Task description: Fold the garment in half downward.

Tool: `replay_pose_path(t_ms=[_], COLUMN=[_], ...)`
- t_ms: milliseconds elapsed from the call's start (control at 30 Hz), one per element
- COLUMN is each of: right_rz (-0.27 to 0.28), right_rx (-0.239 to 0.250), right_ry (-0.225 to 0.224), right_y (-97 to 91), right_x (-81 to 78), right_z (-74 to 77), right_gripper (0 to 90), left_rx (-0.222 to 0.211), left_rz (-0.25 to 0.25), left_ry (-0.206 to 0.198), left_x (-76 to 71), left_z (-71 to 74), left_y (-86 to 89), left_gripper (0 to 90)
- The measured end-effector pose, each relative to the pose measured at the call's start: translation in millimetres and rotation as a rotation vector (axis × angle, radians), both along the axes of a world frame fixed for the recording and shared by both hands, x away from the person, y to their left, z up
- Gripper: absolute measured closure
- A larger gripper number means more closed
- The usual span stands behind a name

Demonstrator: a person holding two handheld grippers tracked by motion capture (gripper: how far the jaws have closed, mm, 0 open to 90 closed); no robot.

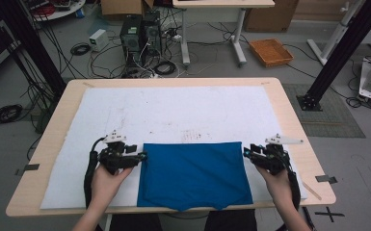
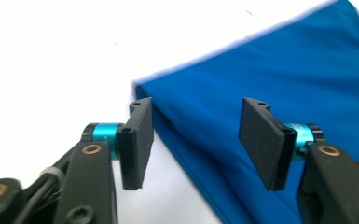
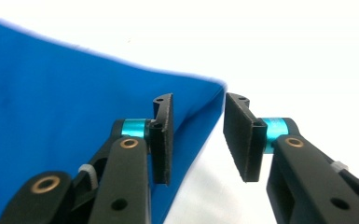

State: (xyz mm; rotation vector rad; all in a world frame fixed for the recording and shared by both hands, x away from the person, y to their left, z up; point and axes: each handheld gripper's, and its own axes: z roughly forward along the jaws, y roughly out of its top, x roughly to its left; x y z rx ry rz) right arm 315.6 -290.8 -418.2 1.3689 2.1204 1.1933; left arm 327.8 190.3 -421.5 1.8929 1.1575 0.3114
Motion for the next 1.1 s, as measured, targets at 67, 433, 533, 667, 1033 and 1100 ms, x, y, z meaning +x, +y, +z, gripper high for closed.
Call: replay_pose_path(t_ms=[67,433,533,667,1033,1100], right_rz=[-0.014,-0.018,-0.019,-0.039,-0.014,-0.004], right_rx=[0.029,-0.075,-0.078,-0.057,-0.047,-0.067], right_ry=[0.028,0.055,0.045,0.025,0.097,0.09], right_y=[2.6,14.6,13.3,12.4,16.7,17.9], right_x=[18.6,50.6,50.3,47.5,54.1,53.0], right_z=[-4.1,-23.7,-23.1,-18.4,-27.5,-28.8], right_gripper=[62.3,88.0,87.8,70.1,73.1,78.6], left_rx=[0.042,0.178,0.184,0.134,0.169,0.157], left_rz=[0.037,0.076,0.09,0.093,0.072,0.068], left_ry=[-0.018,-0.02,-0.027,-0.038,0.0,0.001], left_x=[13.2,36.0,35.7,34.8,37.4,36.7], left_z=[-4.4,-23.7,-22.8,-19.3,-24.7,-24.1], left_y=[-4.0,-10.2,-9.6,-7.2,-12.4,-12.1], left_gripper=[44.6,72.8,74.9,61.2,46.3,53.6])
